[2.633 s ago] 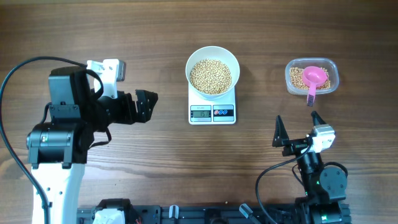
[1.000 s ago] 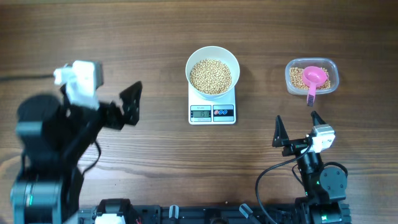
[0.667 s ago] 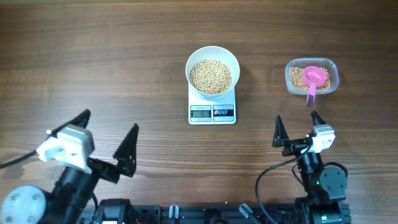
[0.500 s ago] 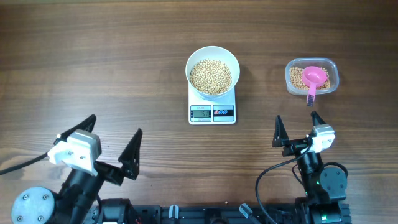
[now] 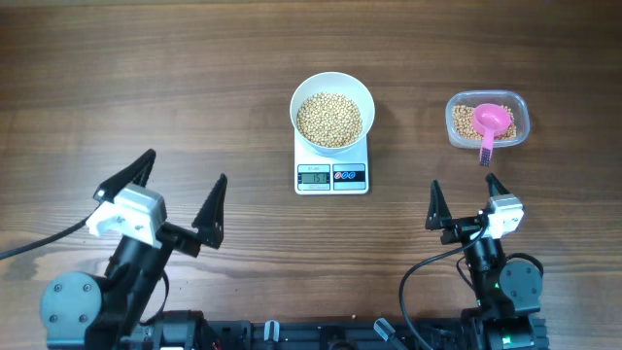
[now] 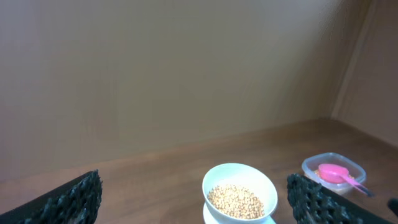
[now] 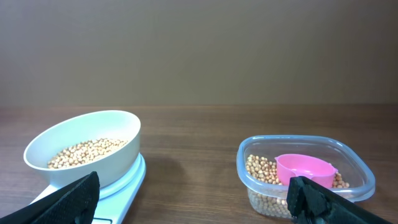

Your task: Scoop item into bowl and weigh 150g on scale

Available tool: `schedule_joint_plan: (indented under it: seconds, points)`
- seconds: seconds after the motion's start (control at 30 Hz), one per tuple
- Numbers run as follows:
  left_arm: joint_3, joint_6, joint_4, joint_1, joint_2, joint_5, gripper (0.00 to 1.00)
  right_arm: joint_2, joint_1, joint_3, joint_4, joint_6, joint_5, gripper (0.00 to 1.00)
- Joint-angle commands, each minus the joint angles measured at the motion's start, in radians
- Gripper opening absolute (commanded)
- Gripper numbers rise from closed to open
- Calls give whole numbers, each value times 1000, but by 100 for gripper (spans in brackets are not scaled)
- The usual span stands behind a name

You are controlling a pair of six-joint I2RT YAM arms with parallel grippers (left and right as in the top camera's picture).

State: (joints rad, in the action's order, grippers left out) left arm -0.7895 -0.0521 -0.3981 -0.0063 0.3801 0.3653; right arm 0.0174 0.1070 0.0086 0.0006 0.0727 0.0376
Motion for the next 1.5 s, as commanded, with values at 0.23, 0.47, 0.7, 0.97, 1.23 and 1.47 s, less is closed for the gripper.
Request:
schedule_joint_plan:
  seconds: [0.23,0.47,0.7,0.97,1.23,1.47]
  points:
    - [193,-19,240,5,-8,57,100,-14,4,-3,2,-18,16,100]
    - [322,1,390,5,-29,25,100,-14,4,-3,2,-18,16,100]
    - [477,177,530,5,-148,-100,100,-14,4,-3,2,-18,16,100]
    - [649,247,648,5,-278,-192,100,-14,4,-3,2,-17,16,100]
    - [779,246,746,5,-354,-204,100,-14,4,-3,2,-17,16,100]
    - [784,240,715,5,-367,-254,100,-14,4,-3,2,-18,16,100]
